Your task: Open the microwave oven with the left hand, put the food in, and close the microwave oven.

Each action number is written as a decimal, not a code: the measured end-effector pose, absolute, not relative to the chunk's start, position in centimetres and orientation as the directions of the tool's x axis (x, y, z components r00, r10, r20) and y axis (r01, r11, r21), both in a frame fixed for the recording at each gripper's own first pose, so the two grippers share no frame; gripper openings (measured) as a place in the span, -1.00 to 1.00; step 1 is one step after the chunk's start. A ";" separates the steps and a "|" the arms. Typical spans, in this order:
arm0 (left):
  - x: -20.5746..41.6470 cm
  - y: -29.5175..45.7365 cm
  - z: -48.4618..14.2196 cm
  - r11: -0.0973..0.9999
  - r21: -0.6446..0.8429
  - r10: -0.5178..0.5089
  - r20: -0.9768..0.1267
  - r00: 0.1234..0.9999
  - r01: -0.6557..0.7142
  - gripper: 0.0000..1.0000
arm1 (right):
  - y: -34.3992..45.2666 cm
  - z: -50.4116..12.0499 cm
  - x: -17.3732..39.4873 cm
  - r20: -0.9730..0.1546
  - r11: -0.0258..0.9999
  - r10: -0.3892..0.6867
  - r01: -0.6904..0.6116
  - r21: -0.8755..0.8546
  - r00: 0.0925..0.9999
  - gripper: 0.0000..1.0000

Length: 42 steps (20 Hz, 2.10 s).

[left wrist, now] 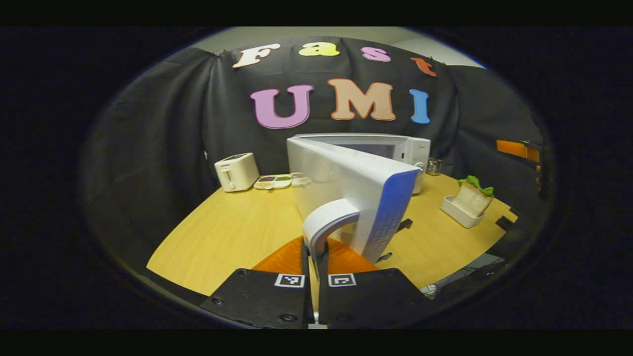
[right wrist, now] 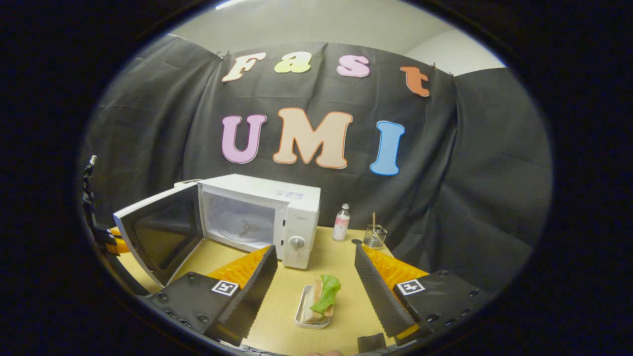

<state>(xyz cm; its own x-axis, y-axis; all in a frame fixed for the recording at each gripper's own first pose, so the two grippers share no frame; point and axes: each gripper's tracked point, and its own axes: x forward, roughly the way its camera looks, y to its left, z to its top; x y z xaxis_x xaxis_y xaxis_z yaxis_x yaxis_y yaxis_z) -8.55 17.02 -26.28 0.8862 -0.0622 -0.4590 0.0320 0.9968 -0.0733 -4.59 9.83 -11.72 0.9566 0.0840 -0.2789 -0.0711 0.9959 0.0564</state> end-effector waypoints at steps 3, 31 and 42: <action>-8.7 17.9 -26.5 0.995 -0.097 -0.069 -0.451 0.890 0.028 -0.94 | 9.8 -13.3 -4.7 -0.309 0.997 0.060 -0.046 0.054 0.949 0.94; -12.6 21.4 -24.5 0.995 -0.088 0.012 -0.445 0.895 -0.057 1.00 | 9.0 -32.1 -5.3 -0.647 0.997 0.002 0.051 0.062 0.762 0.55; -13.9 20.8 -21.6 0.986 -0.146 0.010 -0.405 0.914 -0.076 0.94 | 9.9 -31.8 -4.9 -0.660 0.996 0.013 0.047 0.074 0.751 -0.29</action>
